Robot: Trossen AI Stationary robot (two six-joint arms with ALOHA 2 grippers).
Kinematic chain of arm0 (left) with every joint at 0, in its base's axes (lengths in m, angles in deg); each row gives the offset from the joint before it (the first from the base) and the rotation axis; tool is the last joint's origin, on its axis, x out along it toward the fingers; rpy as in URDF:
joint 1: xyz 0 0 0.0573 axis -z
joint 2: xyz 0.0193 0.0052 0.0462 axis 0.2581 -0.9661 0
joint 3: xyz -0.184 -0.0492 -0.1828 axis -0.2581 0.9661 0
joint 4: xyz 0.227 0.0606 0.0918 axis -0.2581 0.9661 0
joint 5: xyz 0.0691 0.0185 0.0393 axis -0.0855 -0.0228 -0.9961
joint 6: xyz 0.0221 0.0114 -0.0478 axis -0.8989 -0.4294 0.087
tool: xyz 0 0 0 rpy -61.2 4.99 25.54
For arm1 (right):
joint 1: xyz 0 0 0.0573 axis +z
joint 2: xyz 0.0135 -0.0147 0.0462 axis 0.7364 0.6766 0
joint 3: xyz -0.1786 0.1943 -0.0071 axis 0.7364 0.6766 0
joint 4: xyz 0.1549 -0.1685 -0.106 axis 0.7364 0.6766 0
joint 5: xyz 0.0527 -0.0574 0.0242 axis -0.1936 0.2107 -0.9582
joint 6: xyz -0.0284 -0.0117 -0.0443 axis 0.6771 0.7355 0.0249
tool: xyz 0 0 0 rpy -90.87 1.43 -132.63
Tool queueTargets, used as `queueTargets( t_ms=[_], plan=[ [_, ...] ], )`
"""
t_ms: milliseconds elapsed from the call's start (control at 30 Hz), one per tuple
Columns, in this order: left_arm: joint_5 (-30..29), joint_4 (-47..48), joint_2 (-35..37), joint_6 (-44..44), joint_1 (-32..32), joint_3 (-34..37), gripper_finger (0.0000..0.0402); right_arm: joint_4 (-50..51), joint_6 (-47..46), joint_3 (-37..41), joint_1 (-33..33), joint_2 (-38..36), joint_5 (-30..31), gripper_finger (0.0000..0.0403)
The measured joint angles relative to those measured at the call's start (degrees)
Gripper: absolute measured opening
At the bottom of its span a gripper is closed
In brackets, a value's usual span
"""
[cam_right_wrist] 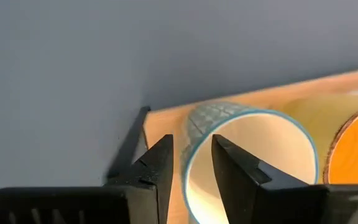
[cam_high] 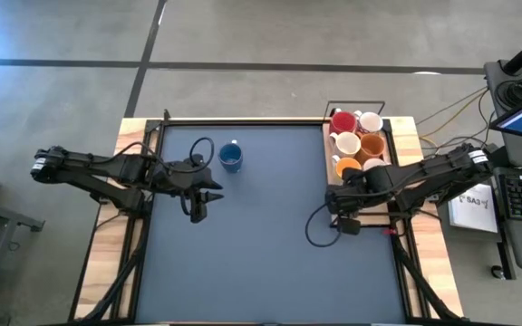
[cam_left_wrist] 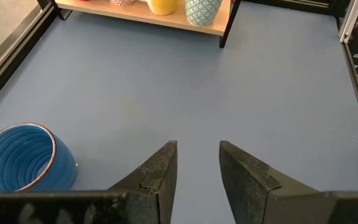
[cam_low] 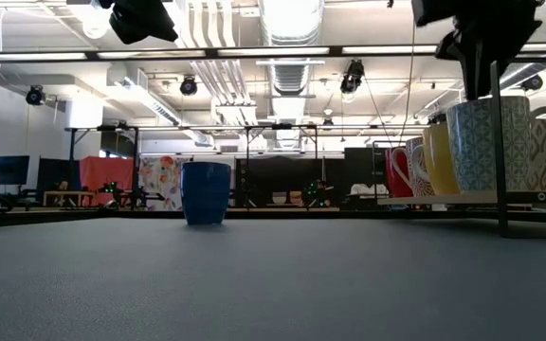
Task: Place coffee mugs
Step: Put the gray patterned mug on the shelf
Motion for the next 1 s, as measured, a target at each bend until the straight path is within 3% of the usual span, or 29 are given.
queueTargets(
  t_ms=[233, 500, 700, 800, 1000],
  plan=[
    [0.0, 0.0, 0.0, 0.0, 0.0, 0.0, 0.0102, 0.4, -1.8, -4.8, -0.8, 0.0, 1.2, 0.009],
    [0.0, 0.0, 0.0, -0.5, 0.0, 0.0, 0.0102, 0.2, -28.0, -4.9, -8.5, 0.8, 1.6, 0.0089],
    [0.0, 0.9, 0.0, -1.7, 0.0, 0.1, 0.0102, 0.3, -36.7, -4.9, -13.1, 0.9, -2.1, 0.0107],
    [0.0, 1.1, 0.0, -2.5, 0.0, 0.9, 0.0102, 0.3, -30.8, -4.9, -13.5, 1.5, -3.6, 0.0111],
    [0.0, 1.1, 0.0, -2.7, 0.0, 3.2, 0.0102, 4.8, -1.8, -7.3, -13.5, 1.9, -3.5, 0.0104]
  ],
)
